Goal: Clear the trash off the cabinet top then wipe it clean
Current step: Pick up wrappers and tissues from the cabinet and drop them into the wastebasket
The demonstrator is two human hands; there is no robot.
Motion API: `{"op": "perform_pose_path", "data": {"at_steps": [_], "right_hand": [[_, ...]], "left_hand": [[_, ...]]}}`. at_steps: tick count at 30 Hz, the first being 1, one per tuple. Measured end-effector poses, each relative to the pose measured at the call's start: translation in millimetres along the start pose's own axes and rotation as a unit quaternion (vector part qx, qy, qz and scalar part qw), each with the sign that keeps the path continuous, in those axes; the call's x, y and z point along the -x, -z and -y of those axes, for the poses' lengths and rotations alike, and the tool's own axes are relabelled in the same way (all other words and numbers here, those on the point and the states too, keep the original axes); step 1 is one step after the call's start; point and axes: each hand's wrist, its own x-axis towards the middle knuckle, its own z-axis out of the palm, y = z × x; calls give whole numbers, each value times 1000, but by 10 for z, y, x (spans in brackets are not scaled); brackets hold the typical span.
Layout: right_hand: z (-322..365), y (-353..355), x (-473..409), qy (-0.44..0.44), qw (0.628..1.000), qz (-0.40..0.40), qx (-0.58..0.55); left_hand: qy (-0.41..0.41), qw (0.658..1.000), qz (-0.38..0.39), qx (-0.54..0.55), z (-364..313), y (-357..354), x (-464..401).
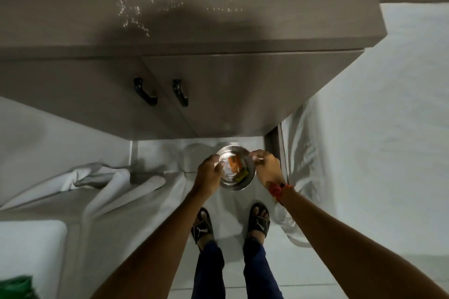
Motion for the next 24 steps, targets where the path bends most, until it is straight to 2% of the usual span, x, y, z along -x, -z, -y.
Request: {"op": "perform_pose_path", "data": {"at_steps": [2,5,8,11,13,15,16,19,22,24], "right_hand": [[304,151,86,60,998,-14,20],[1030,375,255,223,974,-38,10],[1909,564,420,417,907,-65,-5],[2781,733,462,532,841,-96,-28],[3296,823,398,551,824,-131,-19],[3738,897,250,524,837,-151,39],[3917,918,152,500,846,-158,96],[4176,910,-123,421,853,-152,267],[4179,857,-236,402,836,-188,323],[4163,850,-263,418,834,-209,294]], "left_hand": [[-38,997,-56,40,-210,330,91],[-106,977,-138,121,-683,947,198],[-197,943,-222,152,-1180,1619,287],[-269,901,-309,142,-1635,2339,228],[-287,876,-377,94,-1864,2839,65],[-245,868,-432,24,-2031,3320,-228],[-207,878,-431,-10,-2084,3539,-383],[-116,921,-342,-147,-2060,3909,-768],[-107,904,-320,-263,-1949,3971,-973],[-128,901,-347,-228,-1930,3938,-1023]]}}
